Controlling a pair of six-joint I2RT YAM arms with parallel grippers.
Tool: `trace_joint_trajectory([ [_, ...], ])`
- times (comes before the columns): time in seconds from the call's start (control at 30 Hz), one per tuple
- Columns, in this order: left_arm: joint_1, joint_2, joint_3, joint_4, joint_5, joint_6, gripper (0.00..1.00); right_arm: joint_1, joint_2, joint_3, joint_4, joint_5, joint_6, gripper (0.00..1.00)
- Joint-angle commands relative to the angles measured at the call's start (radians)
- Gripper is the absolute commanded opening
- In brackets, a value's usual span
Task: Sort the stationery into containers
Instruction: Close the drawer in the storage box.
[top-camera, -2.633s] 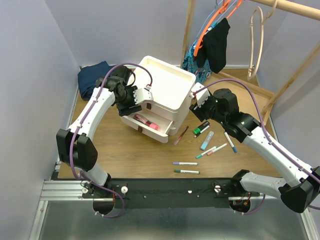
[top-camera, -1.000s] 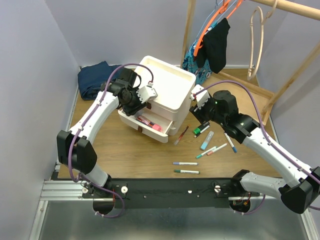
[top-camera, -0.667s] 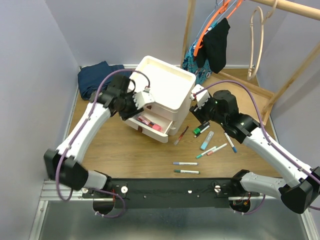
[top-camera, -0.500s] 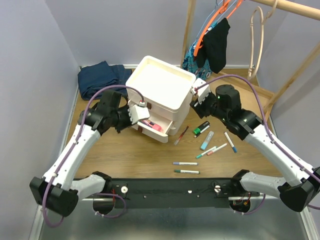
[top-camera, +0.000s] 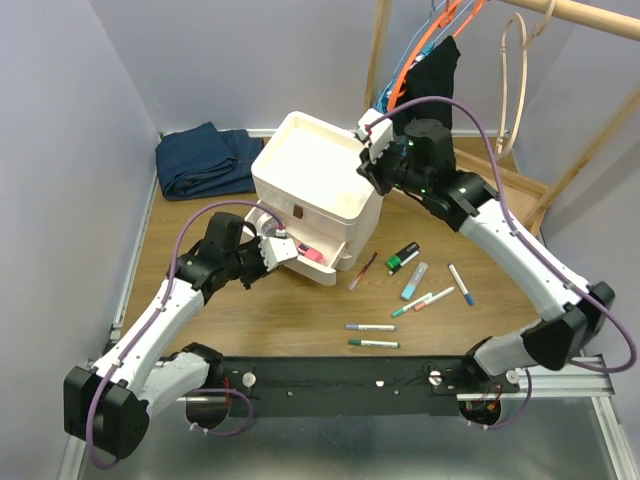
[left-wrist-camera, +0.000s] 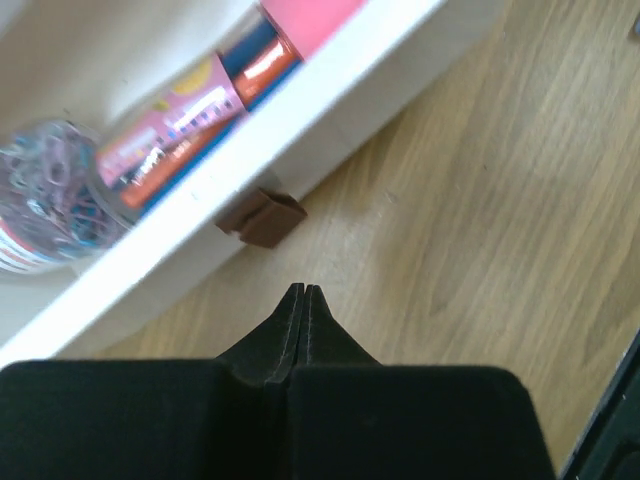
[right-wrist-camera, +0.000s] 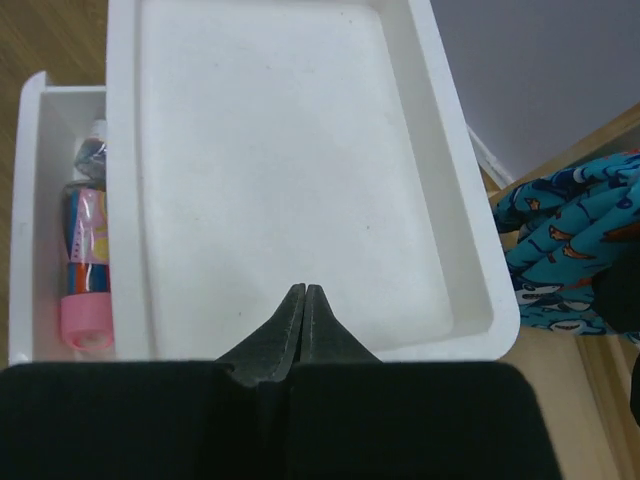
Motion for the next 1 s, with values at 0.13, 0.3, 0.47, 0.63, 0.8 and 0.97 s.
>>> trace_joint_trajectory([
  [0.13,-0.006,0.002,0.016,0.198,0.132,-0.112,0.00,0.001,0.141,0.080,0.014,0.019,0.039,0.01],
  [0.3,-0.006,0.052,0.003,0.277,0.139,-0.146,0.00,0.004,0.166,0.062,0.020,0.017,0.047,0.01],
  [0.47,-0.006,0.131,0.009,0.365,0.155,-0.173,0.00,0.008,0.181,0.051,0.011,0.005,0.059,0.01],
  [0.63,-0.007,0.204,0.039,0.457,0.167,-0.215,0.00,0.011,0.183,0.028,0.013,0.000,0.067,0.01],
  [0.8,-0.009,0.262,0.074,0.508,0.138,-0.212,0.00,0.011,0.181,0.003,0.011,-0.006,0.071,0.01],
  [0.97,-0.009,0.289,0.109,0.557,0.090,-0.228,0.00,0.011,0.178,-0.040,0.013,-0.021,0.080,0.01],
])
